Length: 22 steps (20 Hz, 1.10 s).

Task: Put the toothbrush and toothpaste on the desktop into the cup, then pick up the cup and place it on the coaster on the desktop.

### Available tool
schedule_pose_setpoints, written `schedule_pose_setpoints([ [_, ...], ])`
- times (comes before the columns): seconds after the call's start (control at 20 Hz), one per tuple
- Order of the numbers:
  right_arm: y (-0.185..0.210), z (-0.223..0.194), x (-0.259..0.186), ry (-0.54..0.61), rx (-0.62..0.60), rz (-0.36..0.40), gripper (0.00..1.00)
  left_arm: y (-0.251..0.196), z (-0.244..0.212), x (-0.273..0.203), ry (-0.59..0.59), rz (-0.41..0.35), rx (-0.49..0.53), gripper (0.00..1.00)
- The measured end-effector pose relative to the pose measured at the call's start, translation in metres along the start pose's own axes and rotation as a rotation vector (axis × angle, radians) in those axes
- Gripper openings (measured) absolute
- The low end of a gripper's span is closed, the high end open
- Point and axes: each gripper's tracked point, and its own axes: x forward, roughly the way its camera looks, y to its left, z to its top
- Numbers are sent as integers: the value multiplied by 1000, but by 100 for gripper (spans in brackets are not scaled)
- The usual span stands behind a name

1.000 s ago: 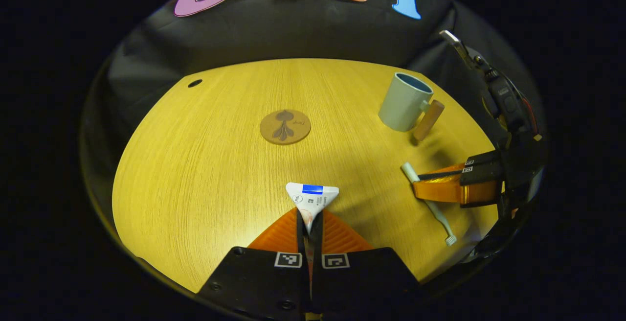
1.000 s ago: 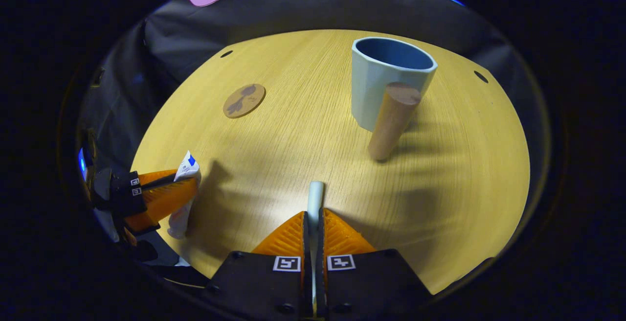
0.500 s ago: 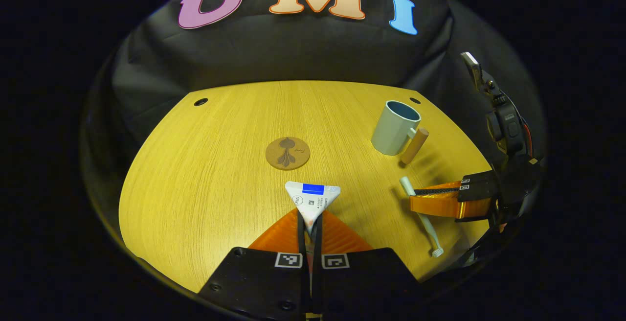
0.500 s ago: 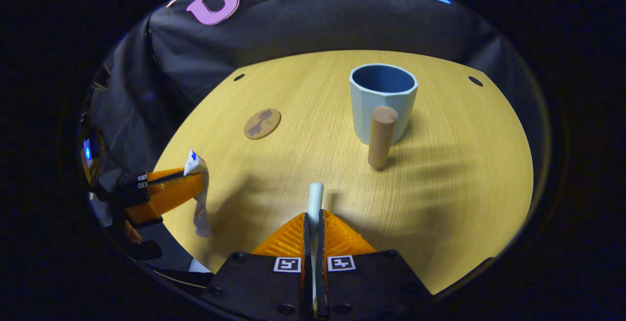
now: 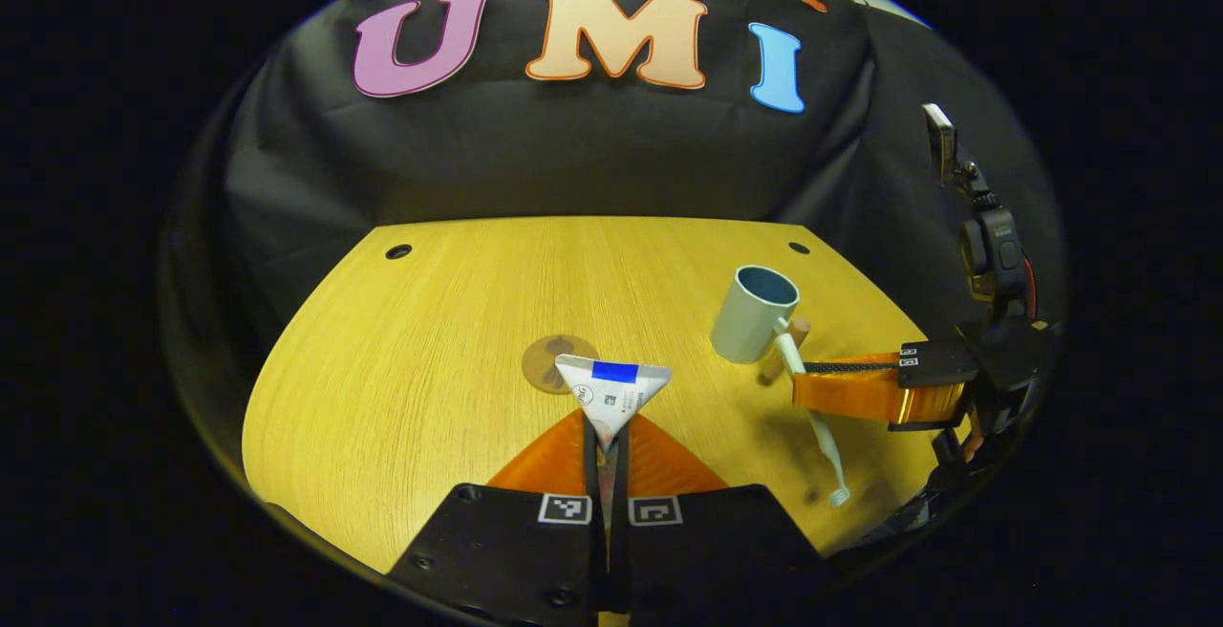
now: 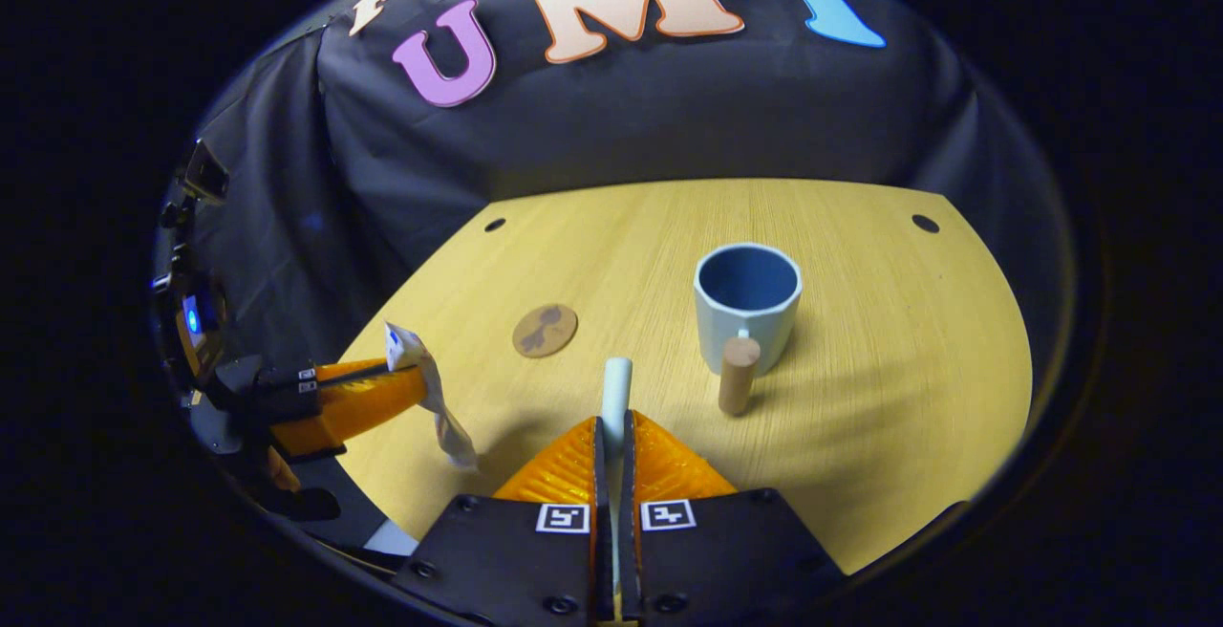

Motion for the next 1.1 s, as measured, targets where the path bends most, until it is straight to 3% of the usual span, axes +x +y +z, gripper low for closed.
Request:
schedule_pose_setpoints([
  [0.5,-30,125,-4,-274,2,-56,5,-11,35,-4,-51,-24,6,0],
  [1.1,-73,201,26,-470,76,-119,5,-19,58,-15,-98,-12,7,0],
])
